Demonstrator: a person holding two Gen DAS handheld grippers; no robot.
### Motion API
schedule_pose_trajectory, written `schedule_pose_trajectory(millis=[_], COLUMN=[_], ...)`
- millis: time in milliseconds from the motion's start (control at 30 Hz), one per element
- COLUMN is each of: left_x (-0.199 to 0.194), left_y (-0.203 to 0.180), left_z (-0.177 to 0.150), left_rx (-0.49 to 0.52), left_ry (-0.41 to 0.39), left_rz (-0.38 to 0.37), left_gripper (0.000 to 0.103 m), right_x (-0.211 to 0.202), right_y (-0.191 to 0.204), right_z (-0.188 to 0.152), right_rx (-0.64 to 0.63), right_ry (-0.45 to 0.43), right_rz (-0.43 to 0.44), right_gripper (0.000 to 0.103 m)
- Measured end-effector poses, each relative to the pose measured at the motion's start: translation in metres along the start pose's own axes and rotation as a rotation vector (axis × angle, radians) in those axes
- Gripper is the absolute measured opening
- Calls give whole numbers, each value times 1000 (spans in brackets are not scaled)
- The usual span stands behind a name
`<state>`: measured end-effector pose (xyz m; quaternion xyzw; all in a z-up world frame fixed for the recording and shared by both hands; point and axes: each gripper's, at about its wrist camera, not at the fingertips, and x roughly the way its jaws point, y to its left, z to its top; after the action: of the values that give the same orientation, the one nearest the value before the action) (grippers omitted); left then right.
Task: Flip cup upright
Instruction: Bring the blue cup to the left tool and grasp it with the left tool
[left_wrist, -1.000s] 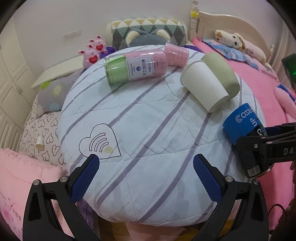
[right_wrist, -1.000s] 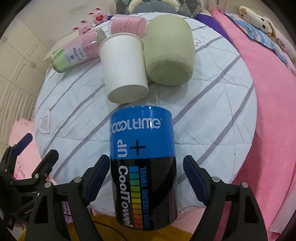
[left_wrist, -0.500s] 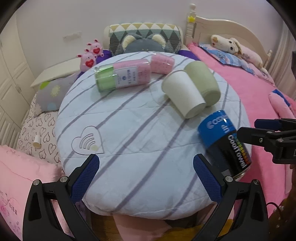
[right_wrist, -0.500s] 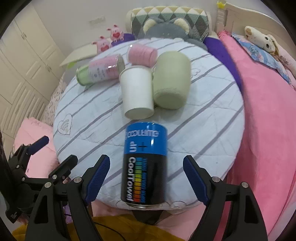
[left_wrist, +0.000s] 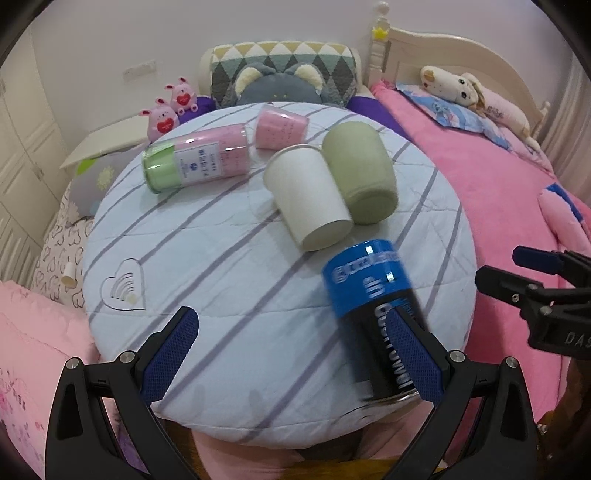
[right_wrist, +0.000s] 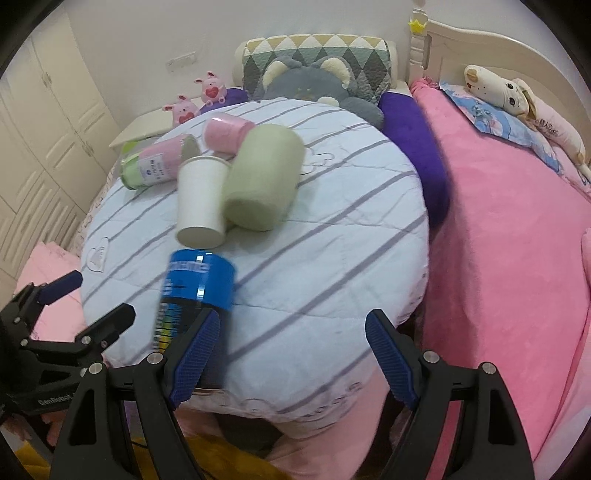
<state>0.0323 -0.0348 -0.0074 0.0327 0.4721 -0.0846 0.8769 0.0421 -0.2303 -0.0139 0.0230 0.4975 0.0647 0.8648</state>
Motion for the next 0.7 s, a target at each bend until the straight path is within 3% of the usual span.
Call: schedule_pose_trajectory(millis=[367, 700], left_x=[16, 39], left_y=[-36, -53], left_z=[17, 24], left_rx=[-50, -54], left_ry=[22, 67], left_rz=[69, 129], left_gripper=[102, 102], right_x=[31, 52], right_y=[-46, -50], right_z=[4, 2], right_rx=[-34, -91], right_ry=[43, 80], right_rz=[74, 127], right_gripper=[83, 83])
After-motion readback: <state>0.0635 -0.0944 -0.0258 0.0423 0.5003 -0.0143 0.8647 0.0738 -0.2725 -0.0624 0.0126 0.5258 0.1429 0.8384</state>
